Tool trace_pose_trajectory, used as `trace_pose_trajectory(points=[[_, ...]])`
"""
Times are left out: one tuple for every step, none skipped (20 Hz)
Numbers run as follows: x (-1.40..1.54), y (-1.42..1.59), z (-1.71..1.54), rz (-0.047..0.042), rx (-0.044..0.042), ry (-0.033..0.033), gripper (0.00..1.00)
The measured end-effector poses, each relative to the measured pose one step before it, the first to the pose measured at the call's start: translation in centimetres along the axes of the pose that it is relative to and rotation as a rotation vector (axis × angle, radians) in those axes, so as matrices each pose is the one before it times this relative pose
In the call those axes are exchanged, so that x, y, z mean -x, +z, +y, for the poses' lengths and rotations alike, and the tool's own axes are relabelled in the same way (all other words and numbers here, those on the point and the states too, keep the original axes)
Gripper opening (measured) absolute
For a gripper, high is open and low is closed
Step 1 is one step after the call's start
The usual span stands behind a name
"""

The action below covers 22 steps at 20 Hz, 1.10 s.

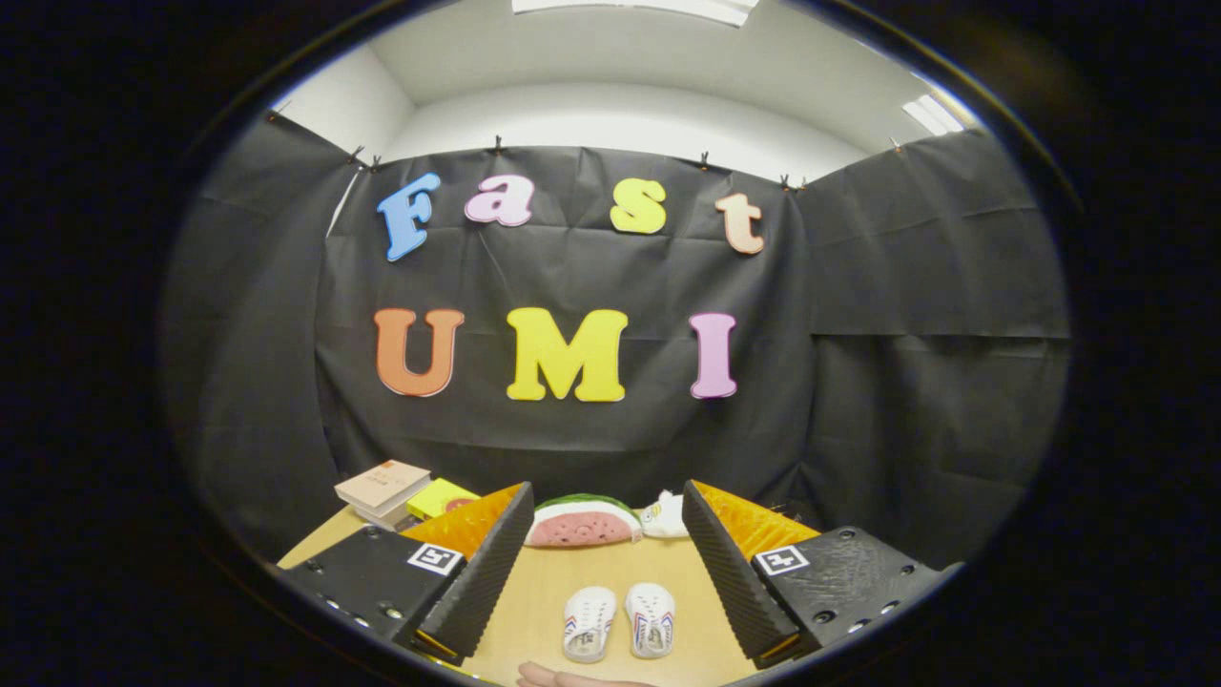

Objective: Open the storage box then place both shoes into the box .Put the left shoe in first, then the right shoe, with the right side of both shoes facing outward in a uniform manner.

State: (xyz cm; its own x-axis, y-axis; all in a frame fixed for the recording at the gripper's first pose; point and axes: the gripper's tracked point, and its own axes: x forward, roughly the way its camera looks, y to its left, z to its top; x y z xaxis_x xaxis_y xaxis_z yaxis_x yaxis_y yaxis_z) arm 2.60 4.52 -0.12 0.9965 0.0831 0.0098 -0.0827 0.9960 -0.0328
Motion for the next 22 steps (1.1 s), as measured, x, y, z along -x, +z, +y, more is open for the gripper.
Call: trace_pose_trajectory(points=[[-0.574, -0.626, 0.187, 0.01016, 0.00051, 0.00781, 0.95], [-0.677, -0.617, 0.186, 0.01101, -0.00053, 0.00534, 0.95], [-0.778, -0.773, 0.306, 0.01318, -0.0029, 0.01378, 0.95], [-0.734, -0.894, 0.683, 0.02153, -0.00598, 0.02691, 0.95], [-0.907, -1.23, 0.52, 0.02743, -0.00614, 0.02155, 0.95], [-1.005, -1.058, 0.3, 0.03032, -0.01044, 0.02331, 0.95], [-1.016, -1.13, 0.606, 0.03446, -0.0118, 0.0331, 0.95], [-1.187, -1.18, 0.498, 0.03874, -0.01288, 0.03136, 0.95], [-1.172, -1.107, 0.1, 0.03911, -0.01201, 0.02569, 0.95], [-1.327, -0.935, 0.264, 0.04223, -0.01295, 0.03361, 0.95], [-1.358, -0.873, 0.349, 0.04158, -0.01066, 0.03044, 0.95], [-1.408, -0.676, -0.054, 0.03767, -0.00882, 0.02493, 0.95], [-1.474, -0.665, 0.001, 0.0412, -0.00927, 0.03099, 0.96], [-1.662, -0.676, 0.083, 0.04424, -0.01453, 0.03661, 0.96], [-1.444, -0.693, -0.063, 0.0475, -0.02114, 0.03254, 0.96], [-1.564, -0.588, -0.088, 0.0491, -0.0208, 0.03856, 0.96], [-1.401, -0.615, 0.057, 0.04623, -0.02519, 0.04274, 0.96], [-1.384, -0.603, -0.084, 0.05081, -0.02418, 0.0351, 0.96], [-1.219, -0.712, -0.011, 0.05122, -0.01577, 0.04057, 0.96], [-1.336, -0.61, 0.494, 0.0482, -0.01038, 0.05453, 0.96], [-1.194, -0.526, 0.39, 0.04819, -0.00789, 0.05698, 0.96], [-1.14, -0.569, 0.601, 0.05153, -0.01142, 0.06306, 0.96]])
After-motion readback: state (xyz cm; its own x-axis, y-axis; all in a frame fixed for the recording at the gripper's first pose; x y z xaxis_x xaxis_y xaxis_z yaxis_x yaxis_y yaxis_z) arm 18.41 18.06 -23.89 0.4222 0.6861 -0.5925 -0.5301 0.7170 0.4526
